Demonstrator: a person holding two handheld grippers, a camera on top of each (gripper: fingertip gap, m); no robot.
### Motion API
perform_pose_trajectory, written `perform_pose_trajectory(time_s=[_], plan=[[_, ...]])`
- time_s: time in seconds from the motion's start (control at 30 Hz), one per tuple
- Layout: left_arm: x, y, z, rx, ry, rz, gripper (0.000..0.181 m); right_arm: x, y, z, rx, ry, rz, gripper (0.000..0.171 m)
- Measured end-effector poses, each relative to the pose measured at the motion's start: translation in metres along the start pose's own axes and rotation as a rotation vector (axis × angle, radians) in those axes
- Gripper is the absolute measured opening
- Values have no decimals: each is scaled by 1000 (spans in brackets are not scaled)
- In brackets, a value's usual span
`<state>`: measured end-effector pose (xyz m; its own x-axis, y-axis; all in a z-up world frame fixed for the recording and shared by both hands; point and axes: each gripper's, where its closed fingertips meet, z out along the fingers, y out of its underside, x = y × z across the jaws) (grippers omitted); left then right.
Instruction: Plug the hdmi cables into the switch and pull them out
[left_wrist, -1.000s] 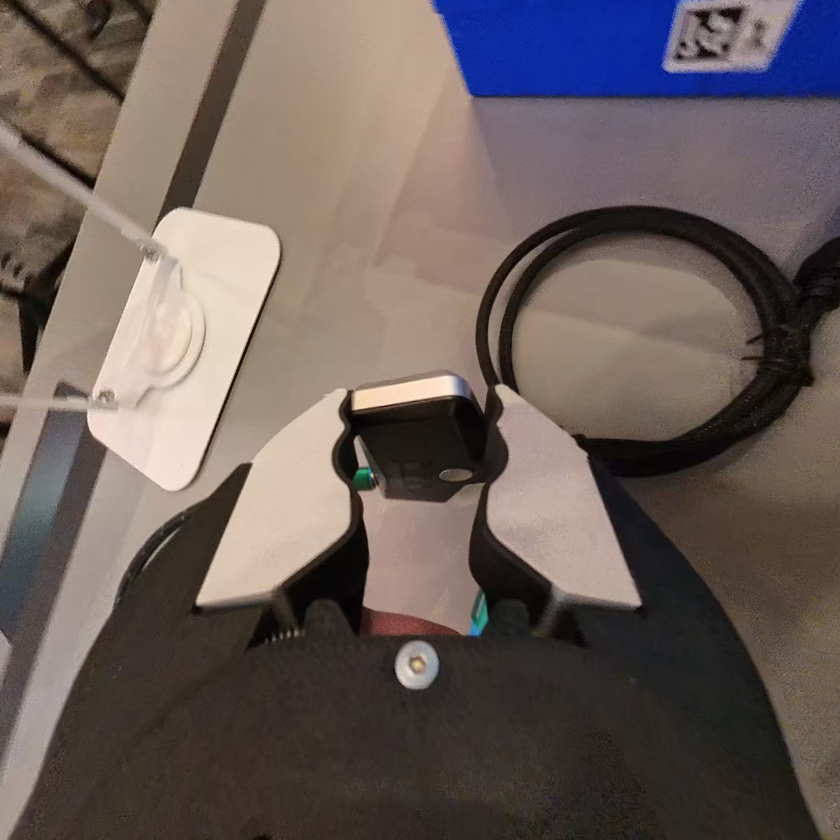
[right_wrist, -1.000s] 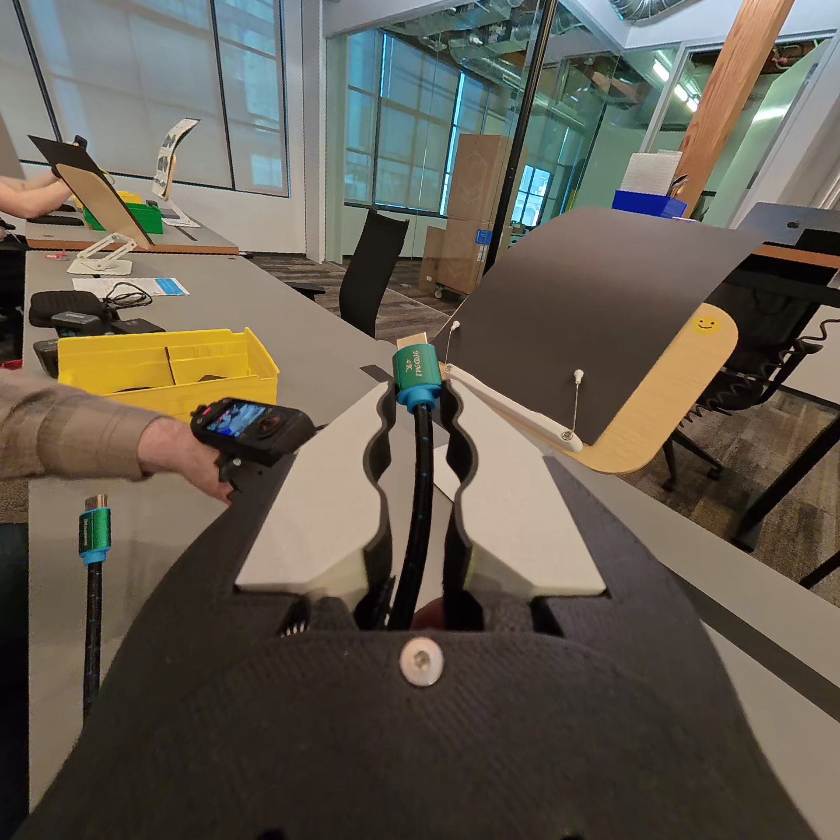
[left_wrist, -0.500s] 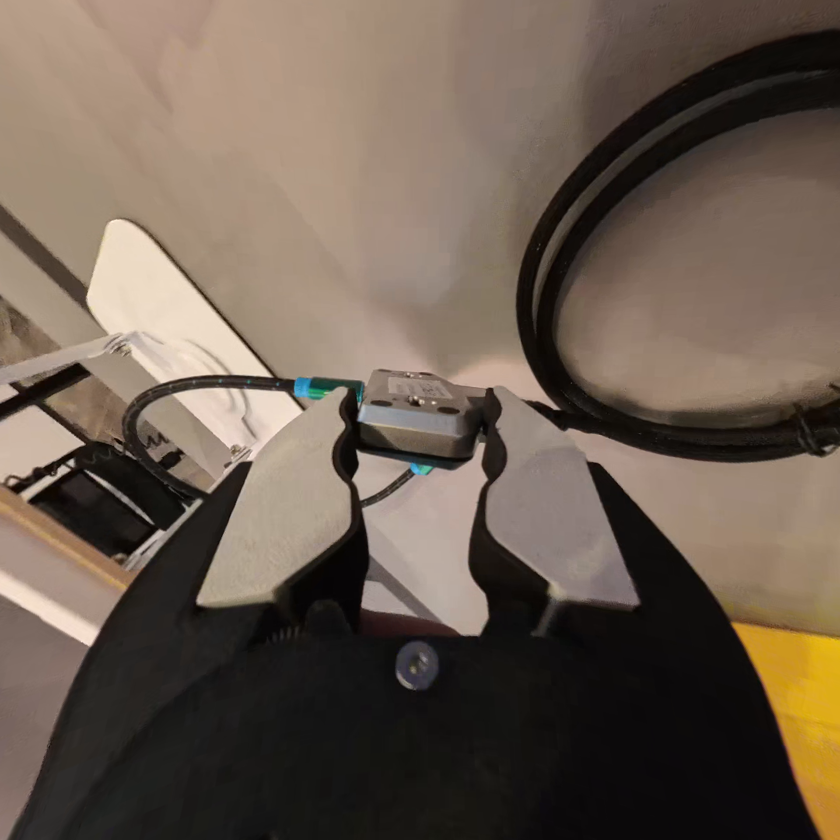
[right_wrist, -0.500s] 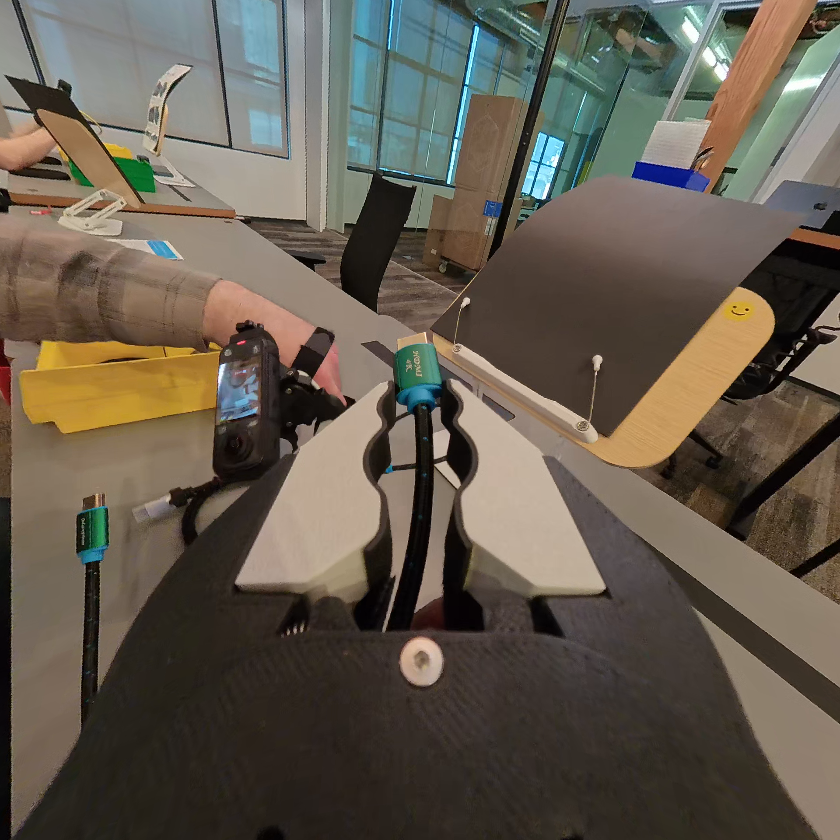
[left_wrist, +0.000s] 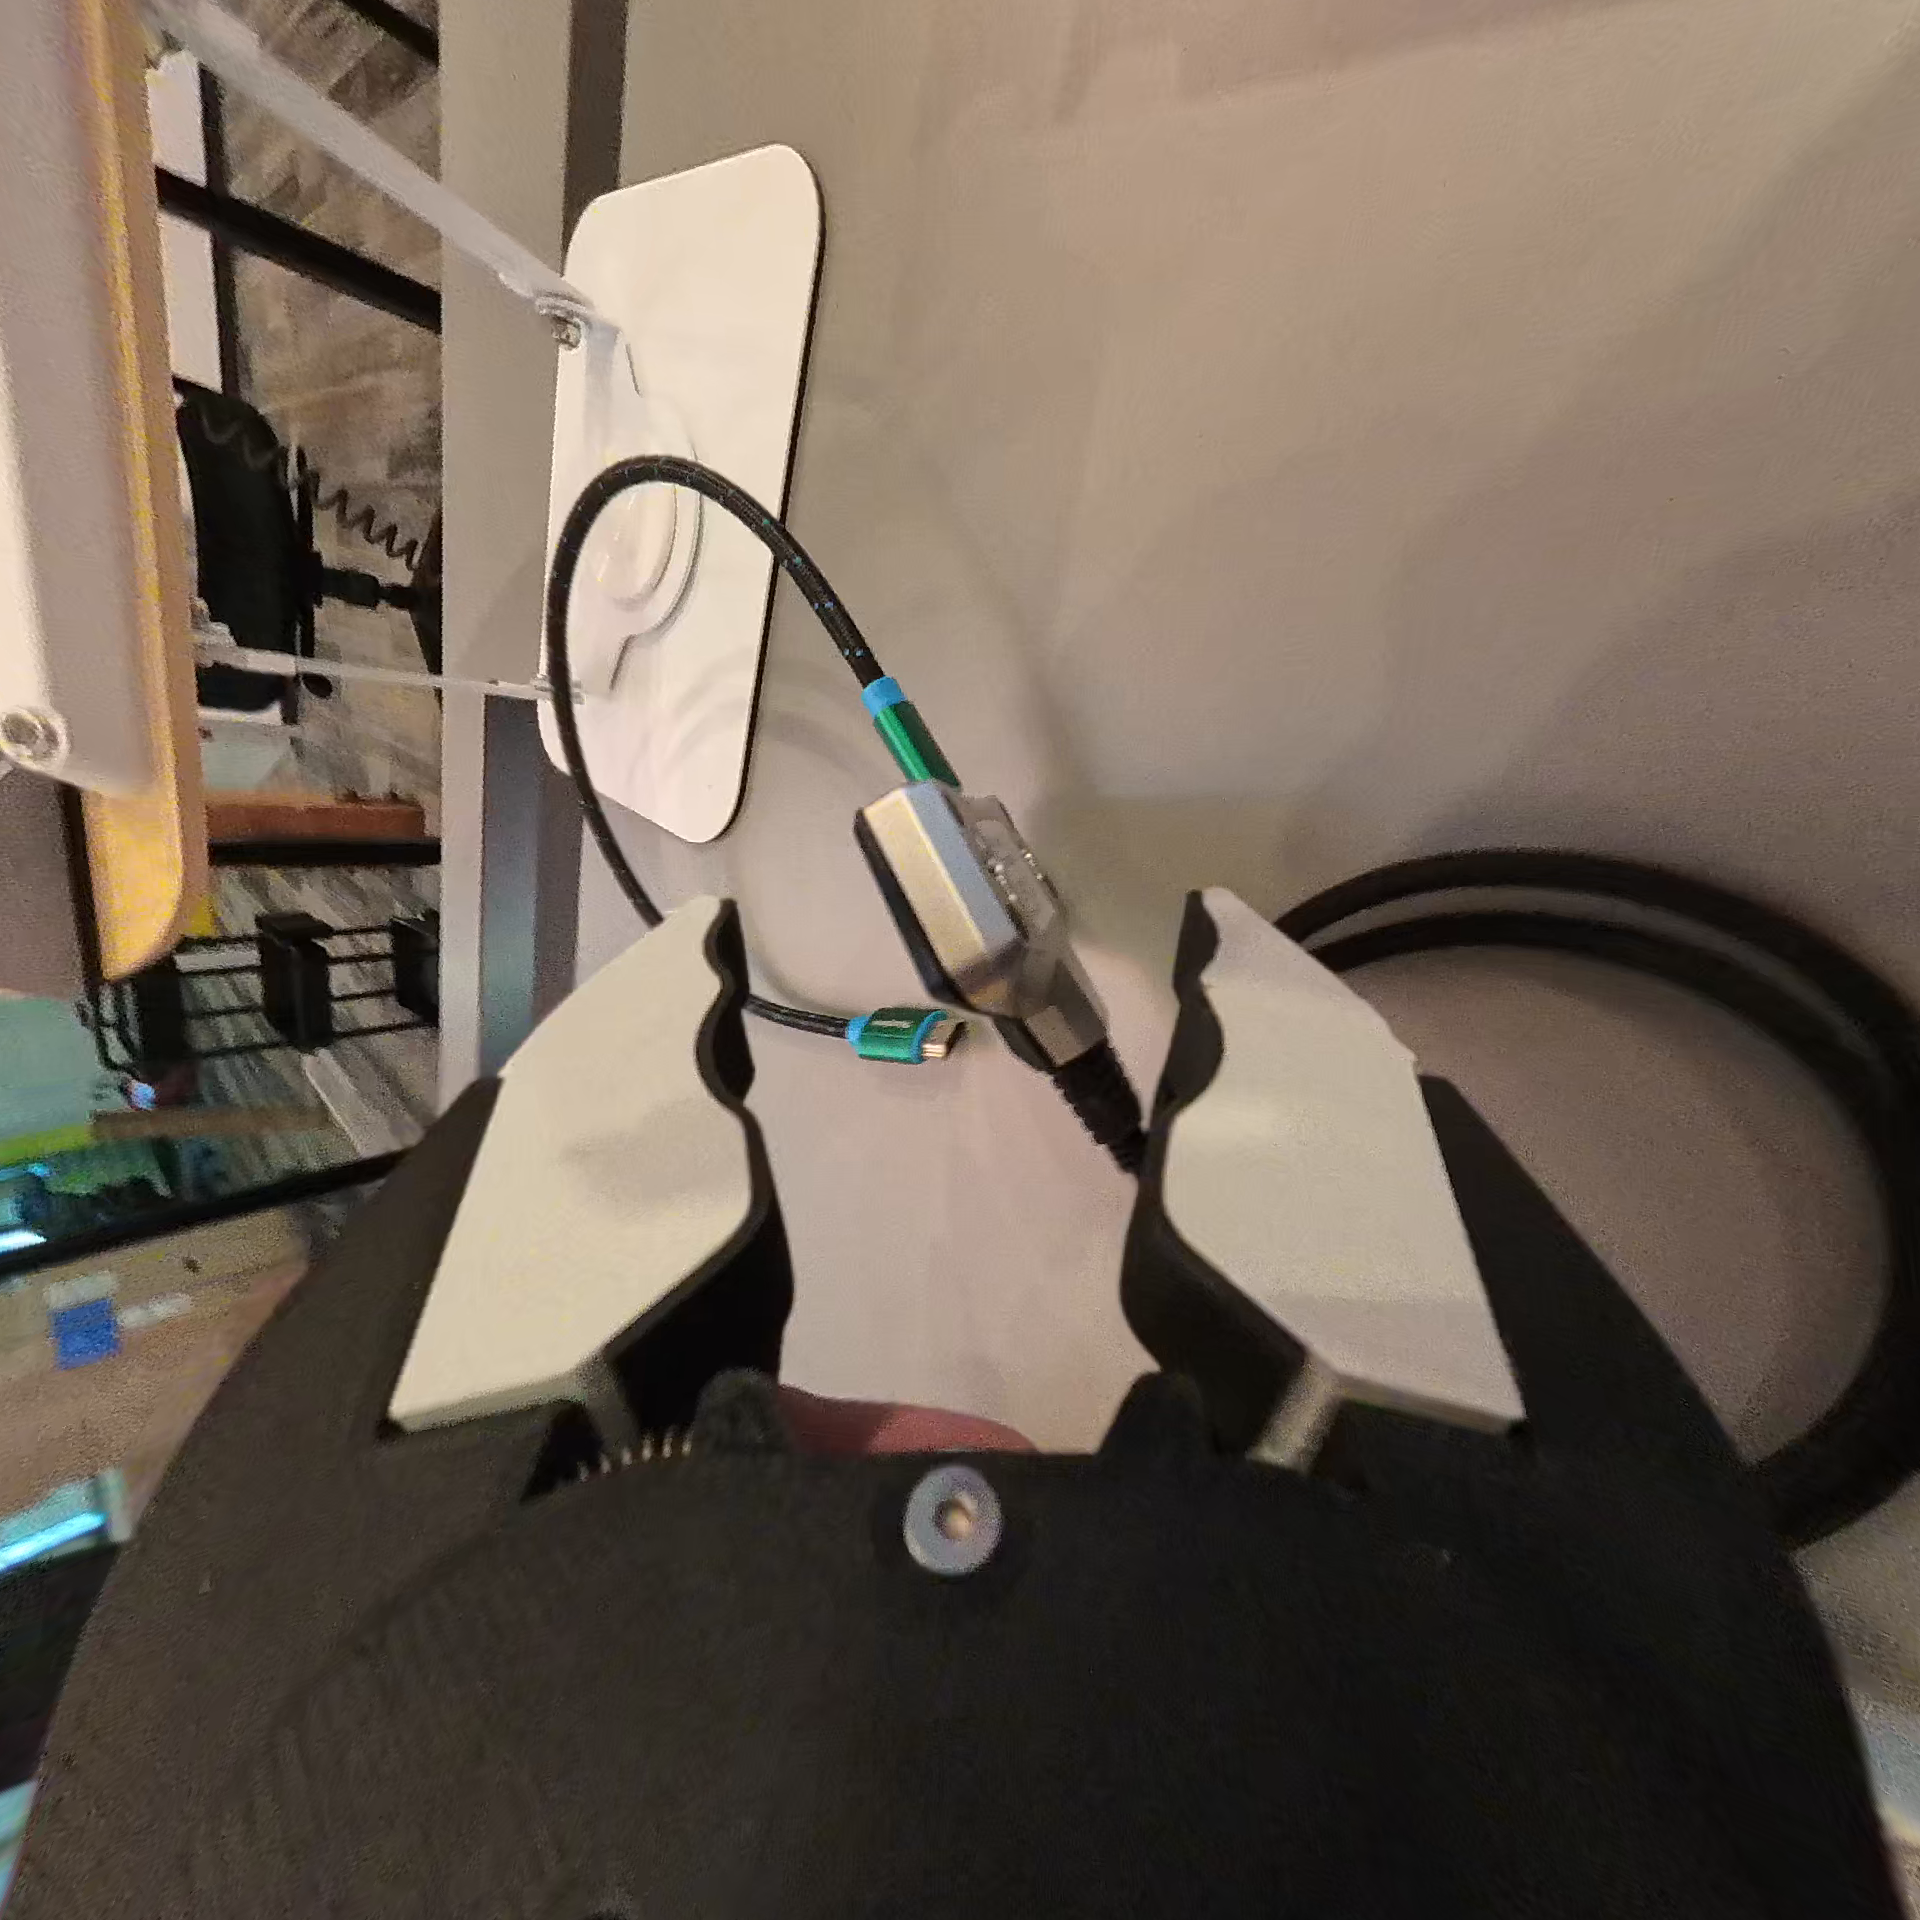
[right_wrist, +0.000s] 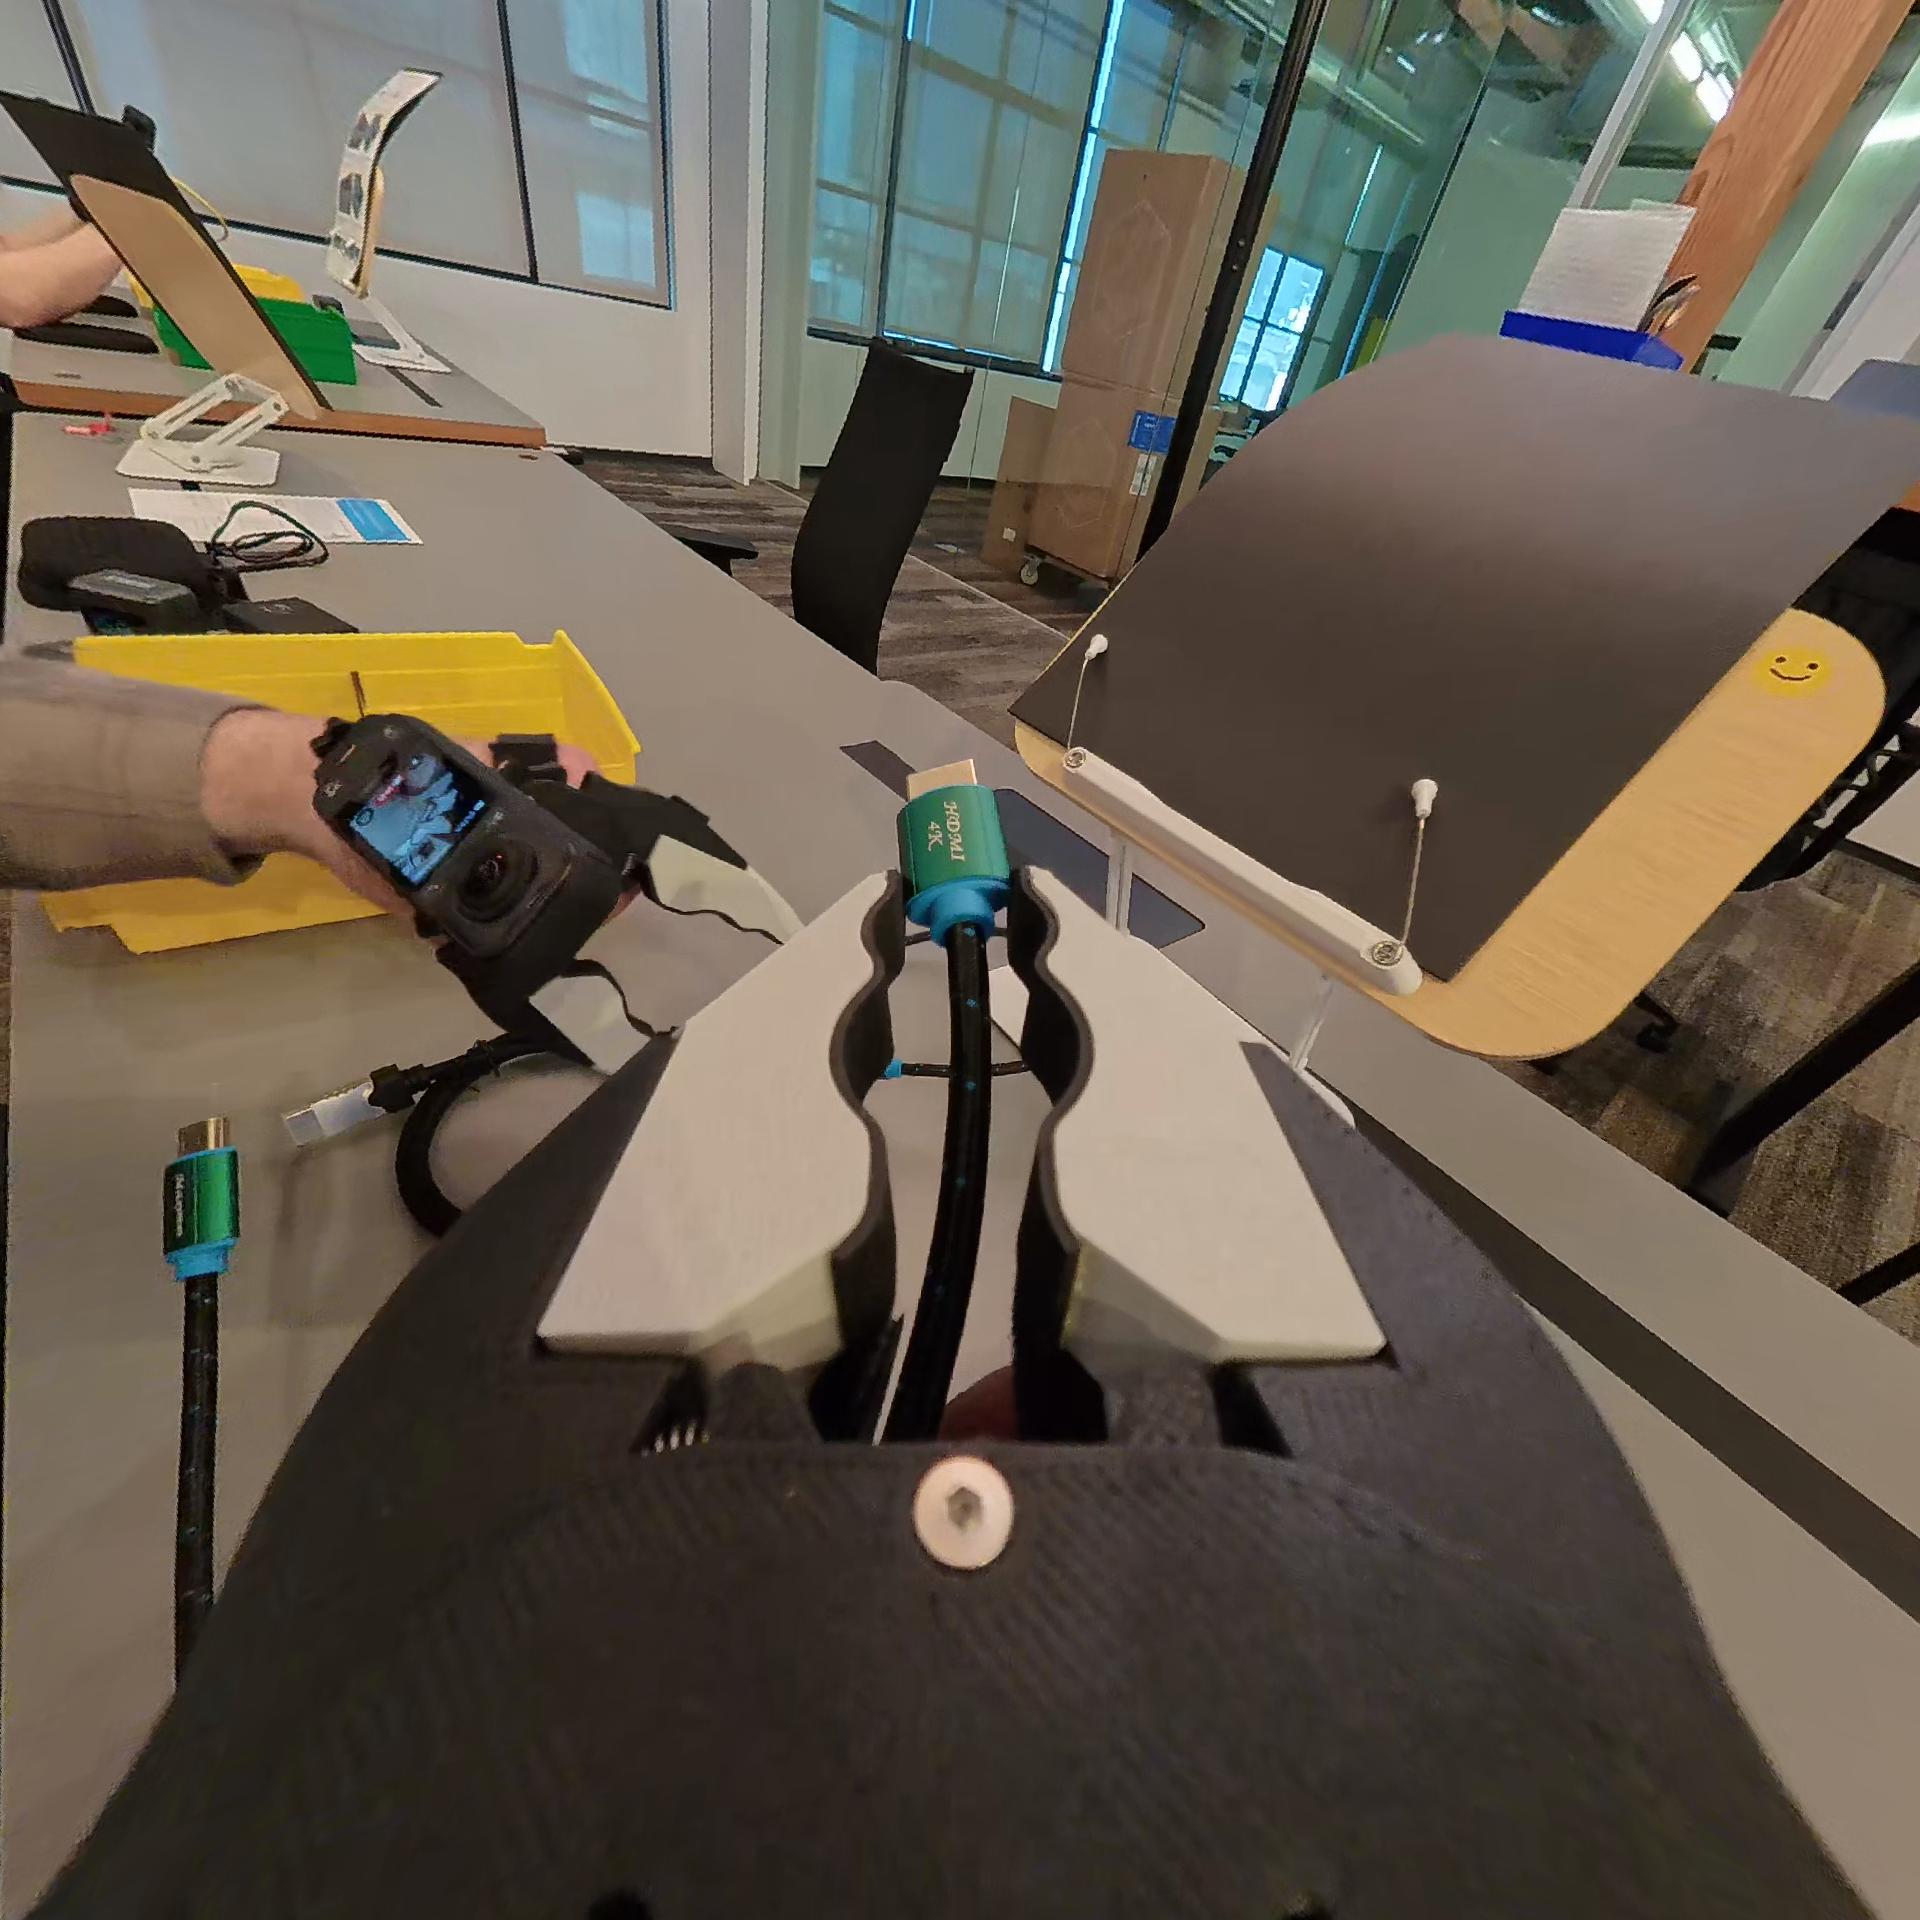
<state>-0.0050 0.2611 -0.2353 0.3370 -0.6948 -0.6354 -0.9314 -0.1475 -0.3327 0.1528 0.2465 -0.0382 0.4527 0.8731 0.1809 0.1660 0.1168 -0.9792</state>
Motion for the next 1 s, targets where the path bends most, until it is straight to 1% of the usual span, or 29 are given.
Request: perform_pose_trajectory(time_s=[0.07, 0.13, 0.2, 0.3, 0.37, 0.43, 0.6, 0.7, 0.83, 1.0], plan=[[2, 4, 5, -17, -42, -50, 77, -3, 2, 4, -12, 2, -9, 17], [6, 11, 15, -46, -68, -58, 77, -6, 3, 8, -24, 5, -23, 17], [6, 18, 23, -74, -73, -94, 68, -9, 5, 12, -28, 2, -31, 17], [-1, 22, 30, -61, -96, -142, 50, -15, 10, 18, -26, -11, -42, 17], [-3, 22, 34, -40, -94, -157, 33, -18, 13, 22, -23, -17, -42, 17], [-2, 24, 38, -41, -105, -150, 28, -19, 14, 25, -18, -21, -44, 17], [-3, 25, 41, -17, -138, -138, 24, -20, 16, 27, -2, -16, -39, 17], [-9, 24, 36, 9, -189, -107, 23, -20, 20, 29, -8, -24, 2, 17], [-23, 20, 22, 52, -282, -75, 23, -22, 24, 33, -17, -47, 69, 17], [-44, 14, 0, 93, -424, 16, 23, -28, 32, 41, -54, -82, 143, 17]])
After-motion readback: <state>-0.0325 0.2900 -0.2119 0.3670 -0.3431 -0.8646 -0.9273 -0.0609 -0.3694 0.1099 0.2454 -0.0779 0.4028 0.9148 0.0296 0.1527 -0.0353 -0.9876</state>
